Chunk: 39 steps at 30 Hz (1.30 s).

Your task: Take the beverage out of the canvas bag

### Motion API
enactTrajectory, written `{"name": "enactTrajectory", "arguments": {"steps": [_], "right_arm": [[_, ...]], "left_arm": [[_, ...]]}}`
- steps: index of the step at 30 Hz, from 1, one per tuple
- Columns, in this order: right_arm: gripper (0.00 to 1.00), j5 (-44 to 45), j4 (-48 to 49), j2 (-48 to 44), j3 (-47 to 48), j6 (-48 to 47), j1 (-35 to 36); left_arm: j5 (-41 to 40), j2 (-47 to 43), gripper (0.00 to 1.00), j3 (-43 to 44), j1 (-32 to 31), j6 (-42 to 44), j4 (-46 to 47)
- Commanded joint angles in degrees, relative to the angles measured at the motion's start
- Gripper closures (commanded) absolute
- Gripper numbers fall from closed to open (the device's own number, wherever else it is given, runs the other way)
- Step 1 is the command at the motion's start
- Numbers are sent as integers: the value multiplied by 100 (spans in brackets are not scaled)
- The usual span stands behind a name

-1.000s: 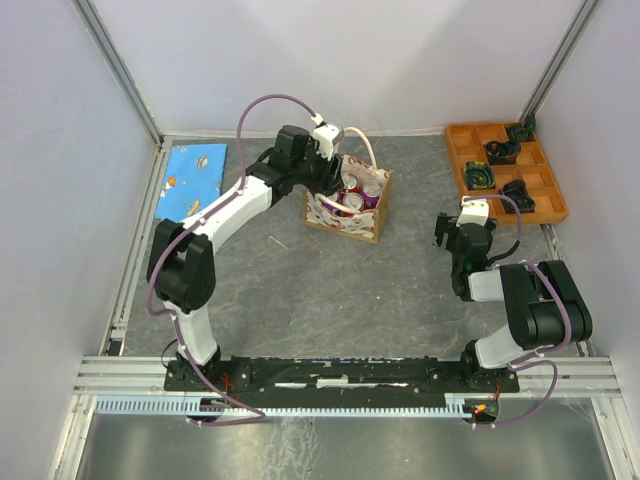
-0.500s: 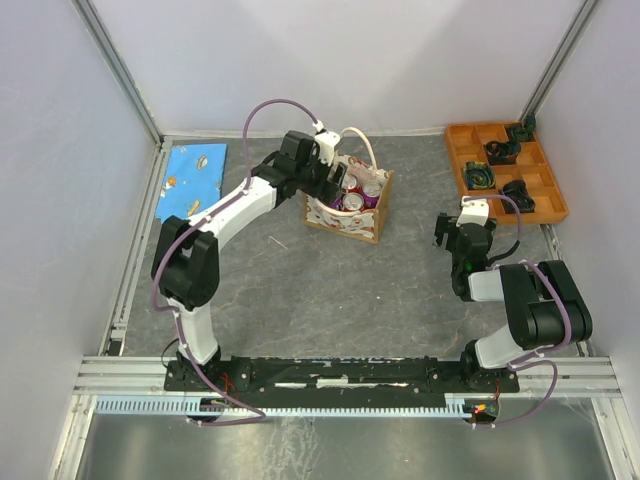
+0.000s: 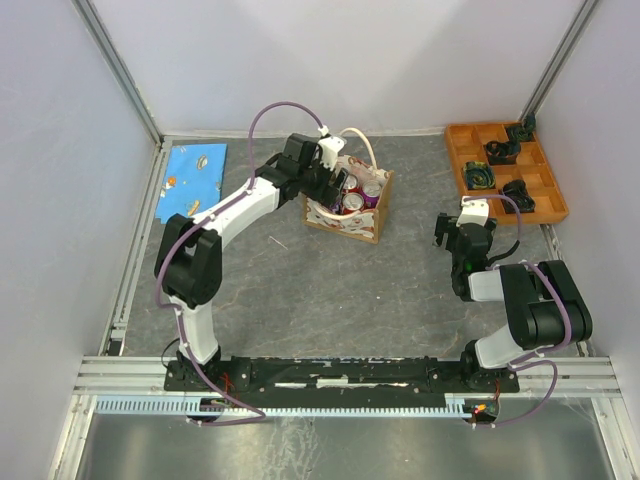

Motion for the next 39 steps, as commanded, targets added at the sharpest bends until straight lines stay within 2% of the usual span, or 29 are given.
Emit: {"name": "enactTrajectory", "arguments": {"steps": [1,12,25,27,30,39], "right_arm": [[1,44,172,-69,93,36,-21],[1,44,172,-69,90,36,-24],[1,43,172,-74,88,36,-18],[1,43,172,-72,90,35,-23],[1,39,172,-70,95,36,-21],[1,41,171,-67,91,36,-22]], "left_arm": [[-94,254,13,100,7,229,-442],[-97,487,16,129,8,311,-687],[-27,1220,15,389,6,346,-911],[1,1321,18,405,4,320,-922],[58,1404,31,408,7,270,-924],[-24,1177,93,439,4,209,-904]]}}
